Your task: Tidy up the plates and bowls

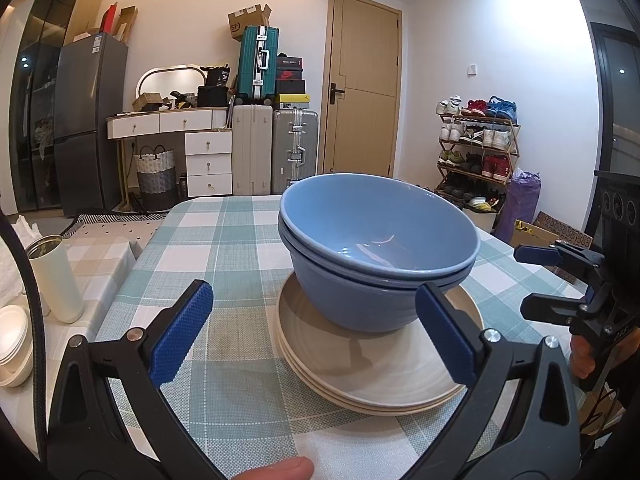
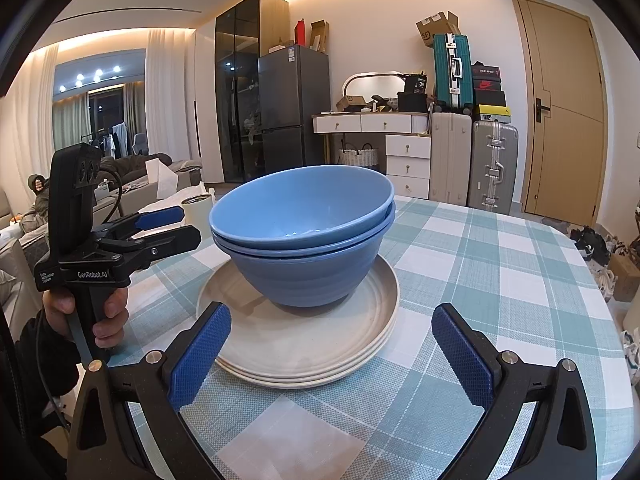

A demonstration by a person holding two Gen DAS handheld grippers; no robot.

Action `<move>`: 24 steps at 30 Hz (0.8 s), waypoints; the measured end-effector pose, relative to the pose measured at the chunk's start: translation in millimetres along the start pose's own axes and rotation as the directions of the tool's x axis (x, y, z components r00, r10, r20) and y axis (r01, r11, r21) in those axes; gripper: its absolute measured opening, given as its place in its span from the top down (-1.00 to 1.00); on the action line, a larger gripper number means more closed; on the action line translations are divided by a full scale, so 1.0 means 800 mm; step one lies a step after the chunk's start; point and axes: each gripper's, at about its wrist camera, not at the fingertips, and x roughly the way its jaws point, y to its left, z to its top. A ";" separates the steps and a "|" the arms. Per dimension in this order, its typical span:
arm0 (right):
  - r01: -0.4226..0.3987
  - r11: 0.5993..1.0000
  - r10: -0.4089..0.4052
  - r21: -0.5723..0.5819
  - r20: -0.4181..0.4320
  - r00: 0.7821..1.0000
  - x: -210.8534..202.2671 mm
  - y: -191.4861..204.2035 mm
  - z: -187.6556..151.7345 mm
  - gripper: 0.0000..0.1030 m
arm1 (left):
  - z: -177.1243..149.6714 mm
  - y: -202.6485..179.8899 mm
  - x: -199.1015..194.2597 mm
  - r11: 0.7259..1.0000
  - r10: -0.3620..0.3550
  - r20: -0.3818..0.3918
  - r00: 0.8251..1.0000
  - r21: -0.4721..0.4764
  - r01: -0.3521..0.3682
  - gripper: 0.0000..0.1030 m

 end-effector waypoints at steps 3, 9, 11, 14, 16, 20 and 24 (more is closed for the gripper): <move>0.001 1.000 -0.001 0.000 0.002 1.000 0.000 0.000 0.000 -0.99 | 0.000 0.000 0.000 1.000 0.000 0.000 1.000 0.000 0.000 -0.95; 0.001 1.000 -0.001 0.000 -0.001 1.000 0.001 0.001 0.000 -0.99 | 0.000 0.000 0.001 1.000 0.000 0.000 1.000 0.000 0.000 -0.96; 0.001 1.000 -0.001 -0.001 -0.001 1.000 0.001 0.001 0.000 -0.99 | -0.001 0.000 0.000 1.000 0.000 0.000 1.000 0.001 0.000 -0.95; 0.000 1.000 0.000 -0.003 -0.004 1.000 0.002 0.001 -0.001 -0.99 | -0.001 0.000 0.000 1.000 0.000 0.001 1.000 0.001 0.000 -0.95; -0.001 1.000 0.001 -0.005 -0.007 1.000 0.003 0.002 -0.001 -0.99 | -0.001 0.000 0.000 1.000 0.000 0.001 1.000 0.002 0.000 -0.95; -0.008 1.000 0.008 -0.004 -0.010 1.000 0.004 0.000 -0.001 -0.99 | -0.001 -0.002 -0.001 1.000 0.001 0.003 1.000 0.002 -0.001 -0.95; -0.010 1.000 0.010 -0.004 -0.014 1.000 0.005 -0.001 -0.001 -0.99 | 0.001 -0.002 0.000 1.000 0.004 0.003 1.000 -0.001 -0.004 -0.95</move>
